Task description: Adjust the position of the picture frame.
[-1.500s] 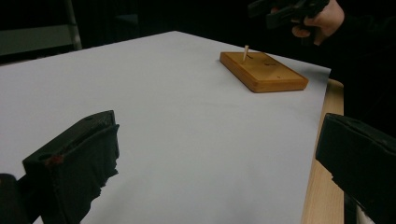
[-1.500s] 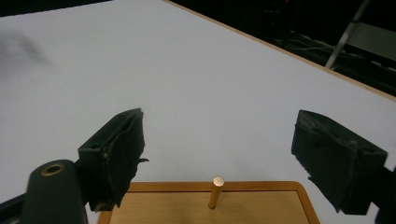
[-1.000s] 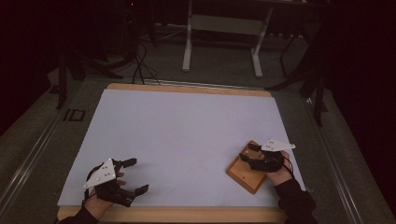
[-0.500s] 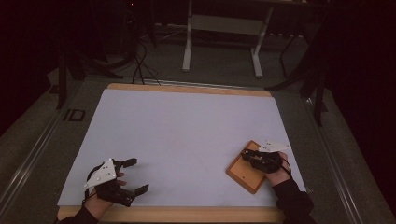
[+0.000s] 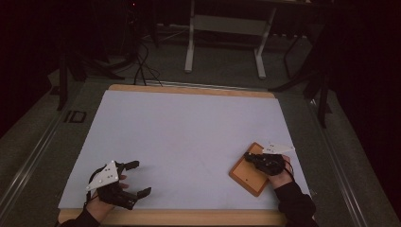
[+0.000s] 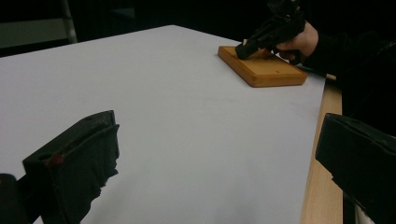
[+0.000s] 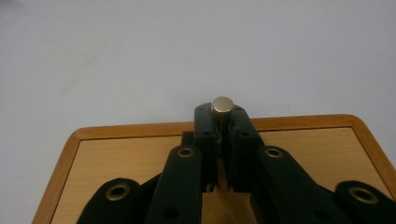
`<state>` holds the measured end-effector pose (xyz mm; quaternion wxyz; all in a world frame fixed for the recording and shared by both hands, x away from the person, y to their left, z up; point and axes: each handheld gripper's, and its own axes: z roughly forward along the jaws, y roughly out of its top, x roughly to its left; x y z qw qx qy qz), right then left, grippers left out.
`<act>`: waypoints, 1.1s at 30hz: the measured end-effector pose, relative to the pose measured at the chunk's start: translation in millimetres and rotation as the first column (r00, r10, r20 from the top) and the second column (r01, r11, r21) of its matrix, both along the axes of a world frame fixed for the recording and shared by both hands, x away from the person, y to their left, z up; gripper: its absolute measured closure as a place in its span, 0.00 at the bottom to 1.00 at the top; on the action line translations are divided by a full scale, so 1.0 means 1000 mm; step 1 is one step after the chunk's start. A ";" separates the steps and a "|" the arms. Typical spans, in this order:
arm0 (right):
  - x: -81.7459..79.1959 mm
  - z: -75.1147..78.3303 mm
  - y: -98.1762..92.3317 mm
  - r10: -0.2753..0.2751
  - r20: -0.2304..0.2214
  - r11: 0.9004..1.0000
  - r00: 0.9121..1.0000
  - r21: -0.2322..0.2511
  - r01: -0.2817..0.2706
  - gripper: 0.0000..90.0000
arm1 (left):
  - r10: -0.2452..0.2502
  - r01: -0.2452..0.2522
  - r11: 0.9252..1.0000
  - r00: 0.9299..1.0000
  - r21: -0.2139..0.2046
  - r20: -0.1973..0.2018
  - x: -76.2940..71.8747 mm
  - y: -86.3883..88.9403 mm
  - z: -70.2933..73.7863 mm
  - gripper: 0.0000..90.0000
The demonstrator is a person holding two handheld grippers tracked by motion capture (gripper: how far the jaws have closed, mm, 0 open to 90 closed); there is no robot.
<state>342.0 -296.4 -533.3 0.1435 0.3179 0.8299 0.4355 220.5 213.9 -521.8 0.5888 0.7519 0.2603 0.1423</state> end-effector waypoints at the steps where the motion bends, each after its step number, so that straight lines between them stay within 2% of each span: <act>1: -0.001 0.001 0.001 -0.006 -0.003 1.000 1.000 -0.004 0.006 0.94 | 0.000 0.000 1.000 1.000 -0.001 0.000 0.000 0.000 0.000 0.00; 6: -0.002 0.005 0.000 -0.013 0.007 1.000 1.000 -0.012 0.013 0.94 | 0.002 -0.002 1.000 1.000 -0.008 -0.001 0.000 0.001 0.000 0.00; 11: -0.003 0.015 -0.005 -0.026 0.034 1.000 0.999 0.013 0.026 0.94 | 0.003 -0.003 1.000 1.000 -0.011 -0.001 0.000 0.001 0.000 0.00; 13: -0.005 0.025 -0.009 -0.039 0.051 0.999 0.998 0.038 0.037 0.94 | 0.002 -0.002 1.000 1.000 -0.010 -0.001 0.001 0.001 0.000 0.00; 22: -0.005 0.036 -0.010 -0.044 0.072 0.997 0.996 0.072 0.039 0.94 | 0.004 -0.004 1.000 1.000 -0.011 -0.005 0.001 0.001 0.000 0.00; 33: -0.006 0.061 0.007 -0.021 0.121 0.993 0.992 0.115 0.007 0.94 | 0.004 -0.004 1.000 1.000 -0.011 -0.001 0.001 0.001 0.000 0.00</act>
